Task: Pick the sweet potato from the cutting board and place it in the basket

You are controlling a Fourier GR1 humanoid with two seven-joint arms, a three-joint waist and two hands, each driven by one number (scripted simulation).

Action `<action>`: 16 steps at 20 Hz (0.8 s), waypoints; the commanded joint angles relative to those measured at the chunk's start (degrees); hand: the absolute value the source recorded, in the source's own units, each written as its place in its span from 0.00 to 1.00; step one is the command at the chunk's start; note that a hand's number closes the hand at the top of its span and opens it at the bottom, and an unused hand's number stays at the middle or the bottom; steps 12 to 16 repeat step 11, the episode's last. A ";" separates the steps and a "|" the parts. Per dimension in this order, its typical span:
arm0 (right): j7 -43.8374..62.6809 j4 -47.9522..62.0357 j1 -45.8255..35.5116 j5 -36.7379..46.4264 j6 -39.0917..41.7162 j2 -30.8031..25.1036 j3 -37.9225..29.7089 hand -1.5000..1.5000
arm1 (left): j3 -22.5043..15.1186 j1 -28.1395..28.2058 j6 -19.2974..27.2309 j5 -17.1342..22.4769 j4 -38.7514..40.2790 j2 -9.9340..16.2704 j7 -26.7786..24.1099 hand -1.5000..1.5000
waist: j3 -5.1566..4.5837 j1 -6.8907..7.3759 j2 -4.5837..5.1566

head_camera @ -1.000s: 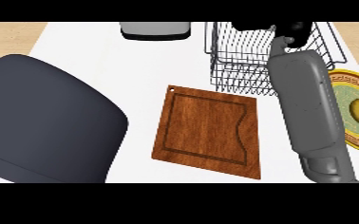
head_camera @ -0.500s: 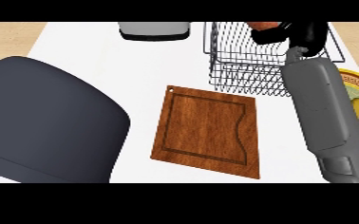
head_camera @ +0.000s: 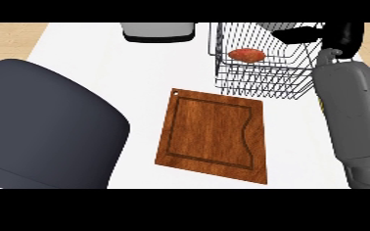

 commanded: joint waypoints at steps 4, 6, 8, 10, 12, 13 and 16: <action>-0.07 -4.80 2.72 -5.20 -1.69 -3.00 -6.66 0.00 | 0.61 0.35 -0.24 -0.10 4.43 -0.47 2.14 0.50 | -0.83 -0.41 0.53; 2.65 -9.80 4.39 -4.79 -0.89 -3.28 -6.35 0.00 | 0.16 -0.47 0.59 -0.47 5.23 -1.67 2.90 0.50 | -0.86 -0.85 0.40; 7.46 -16.08 6.50 -5.19 1.47 -5.27 -7.85 0.00 | 1.48 0.26 0.02 -0.11 5.17 -0.44 2.26 0.50 | -0.89 -1.53 0.17; 2.35 -17.33 13.06 -9.23 3.93 -8.59 -10.96 0.00 | 2.38 1.91 -1.81 1.45 3.78 0.83 2.92 0.50 | -0.83 -1.72 0.21; 4.92 -19.02 13.91 -8.62 2.51 -6.26 -10.62 0.00 | -2.26 5.16 1.02 -2.26 0.24 -2.70 2.44 0.50 | -0.82 -1.04 0.19; 4.92 -19.02 13.91 -8.62 2.51 -6.26 -10.62 0.00 | -2.26 5.16 1.02 -2.26 0.24 -2.70 2.44 0.50 | -0.82 -1.04 0.19; 4.92 -19.02 13.91 -8.62 2.51 -6.26 -10.62 0.00 | -2.26 5.16 1.02 -2.26 0.24 -2.70 2.44 0.50 | -0.82 -1.04 0.19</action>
